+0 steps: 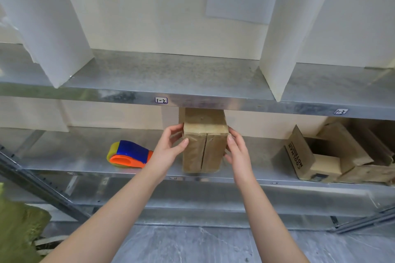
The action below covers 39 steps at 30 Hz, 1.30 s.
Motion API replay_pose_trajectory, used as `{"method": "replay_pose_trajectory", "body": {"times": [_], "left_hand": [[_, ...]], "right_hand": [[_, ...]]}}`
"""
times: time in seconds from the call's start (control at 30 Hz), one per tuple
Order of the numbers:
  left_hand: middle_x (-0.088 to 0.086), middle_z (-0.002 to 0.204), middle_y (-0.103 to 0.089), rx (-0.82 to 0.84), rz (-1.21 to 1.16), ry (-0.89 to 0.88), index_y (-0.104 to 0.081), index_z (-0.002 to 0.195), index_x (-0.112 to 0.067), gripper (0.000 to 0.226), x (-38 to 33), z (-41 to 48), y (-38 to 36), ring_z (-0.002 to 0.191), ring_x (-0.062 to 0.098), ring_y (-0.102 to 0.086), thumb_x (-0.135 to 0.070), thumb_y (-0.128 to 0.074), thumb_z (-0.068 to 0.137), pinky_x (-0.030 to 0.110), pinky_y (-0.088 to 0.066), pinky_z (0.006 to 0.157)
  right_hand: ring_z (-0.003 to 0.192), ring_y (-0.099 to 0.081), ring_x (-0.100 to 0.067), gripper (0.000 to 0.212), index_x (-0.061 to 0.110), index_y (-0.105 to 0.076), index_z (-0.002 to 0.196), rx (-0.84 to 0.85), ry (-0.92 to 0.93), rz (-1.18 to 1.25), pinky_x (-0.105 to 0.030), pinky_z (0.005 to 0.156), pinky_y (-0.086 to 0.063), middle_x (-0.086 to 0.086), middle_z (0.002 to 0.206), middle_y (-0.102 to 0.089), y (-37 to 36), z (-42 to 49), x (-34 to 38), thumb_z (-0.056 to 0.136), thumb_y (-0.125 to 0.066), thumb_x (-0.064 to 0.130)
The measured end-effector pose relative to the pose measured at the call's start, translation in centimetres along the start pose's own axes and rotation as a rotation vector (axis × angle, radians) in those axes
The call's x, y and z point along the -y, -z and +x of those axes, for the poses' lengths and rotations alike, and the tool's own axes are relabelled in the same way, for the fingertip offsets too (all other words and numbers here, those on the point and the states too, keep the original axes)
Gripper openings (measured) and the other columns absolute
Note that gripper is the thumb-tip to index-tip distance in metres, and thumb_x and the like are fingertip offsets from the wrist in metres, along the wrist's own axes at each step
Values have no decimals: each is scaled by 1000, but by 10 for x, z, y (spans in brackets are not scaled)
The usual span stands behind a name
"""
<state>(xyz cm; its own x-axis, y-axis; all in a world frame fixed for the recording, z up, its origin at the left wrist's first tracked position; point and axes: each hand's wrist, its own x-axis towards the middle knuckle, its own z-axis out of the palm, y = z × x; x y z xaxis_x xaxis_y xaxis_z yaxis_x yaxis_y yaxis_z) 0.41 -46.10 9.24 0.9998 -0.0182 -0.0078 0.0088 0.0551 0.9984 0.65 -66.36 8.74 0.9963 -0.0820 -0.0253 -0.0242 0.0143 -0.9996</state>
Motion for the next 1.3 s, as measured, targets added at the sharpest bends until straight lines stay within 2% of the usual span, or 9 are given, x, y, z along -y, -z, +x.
{"method": "replay_pose_trajectory", "body": {"times": [0.13,0.3,0.43,0.5,0.6,0.7,0.8,1.03,1.3], "left_hand": [[-6,127,-56,-18,29,63,-46,133,-31,56,6,-2,-1,119,6,-53,-41,-70,84,38,-43,106],[-6,135,-50,62,50,58,-46,138,-28,58,16,-7,0,123,7,-52,-7,-67,88,13,-47,92],[-20,137,-42,54,-51,91,-23,146,-40,94,19,-5,-5,118,3,-52,11,-66,80,22,-47,92],[-16,136,-49,70,-87,113,-33,143,-35,82,21,-3,-7,120,10,-54,2,-70,80,31,-47,98],[-11,131,-55,39,-40,85,-46,134,-27,60,25,-3,-6,123,10,-53,-6,-72,83,37,-46,104],[-10,136,-48,27,-76,99,-37,140,-33,85,32,-3,-3,122,9,-52,-8,-78,70,40,-47,100],[-9,138,-47,48,-62,204,-36,138,-38,91,44,-4,0,126,12,-48,-11,-80,63,45,-46,102],[-11,135,-50,47,52,252,-42,129,-36,64,87,-15,2,125,5,-46,-14,-77,80,32,-48,96],[-4,135,-52,145,413,397,-41,134,-27,63,119,-20,19,130,19,-47,-29,-75,82,35,-39,107]], "right_hand": [[114,-58,-12,45,38,-50,112,13,-46,-173,-44,98,-49,12,121,-60,-3,-8,-8,82,-53,71],[115,-51,-7,33,28,-48,116,-37,-68,-257,-33,99,-41,14,117,-56,1,-4,-17,89,-67,35],[118,-47,5,69,27,-38,143,57,-21,-172,-12,95,-41,11,128,-51,4,0,-15,85,-66,4],[118,-47,5,69,26,-41,142,86,11,-210,-3,85,-40,10,131,-47,6,1,-14,83,-71,10],[114,-53,-3,56,24,-47,128,50,-3,-211,-9,85,-45,10,124,-53,10,-1,-19,82,-78,20],[110,-53,-2,62,27,-44,127,35,-6,-263,-20,91,-49,12,121,-53,15,-5,-29,78,-80,16],[112,-49,-1,79,27,-36,143,107,-31,-308,-9,84,-47,6,127,-45,18,-7,-39,79,-79,9],[126,-48,-13,73,35,-37,128,169,-129,-323,-27,101,-48,5,133,-46,20,-18,-82,79,-70,-8],[120,-47,-3,97,38,-29,138,208,-211,-364,-9,85,-44,14,133,-46,10,-18,-114,63,-90,30]]}}
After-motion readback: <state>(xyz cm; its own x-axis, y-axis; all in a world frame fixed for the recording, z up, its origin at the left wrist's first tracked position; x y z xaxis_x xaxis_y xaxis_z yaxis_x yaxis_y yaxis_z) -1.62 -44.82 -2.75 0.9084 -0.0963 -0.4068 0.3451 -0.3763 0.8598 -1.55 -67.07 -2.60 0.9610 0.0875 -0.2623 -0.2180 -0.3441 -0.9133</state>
